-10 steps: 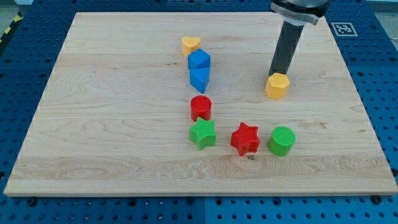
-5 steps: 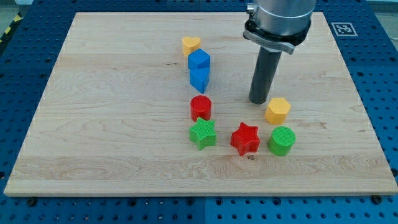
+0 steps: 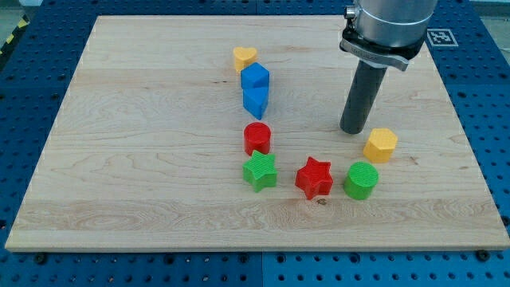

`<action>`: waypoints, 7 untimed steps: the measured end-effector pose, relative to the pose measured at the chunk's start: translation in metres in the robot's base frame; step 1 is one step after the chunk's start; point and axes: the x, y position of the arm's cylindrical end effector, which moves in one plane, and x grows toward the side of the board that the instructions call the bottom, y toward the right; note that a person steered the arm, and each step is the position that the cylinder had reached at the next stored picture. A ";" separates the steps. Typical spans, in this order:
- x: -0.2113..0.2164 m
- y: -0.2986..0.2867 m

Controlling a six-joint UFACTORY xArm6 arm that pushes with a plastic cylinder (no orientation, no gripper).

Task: Move the yellow hexagon to the right of the green circle

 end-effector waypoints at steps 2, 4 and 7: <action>0.004 0.033; 0.011 0.043; 0.000 0.031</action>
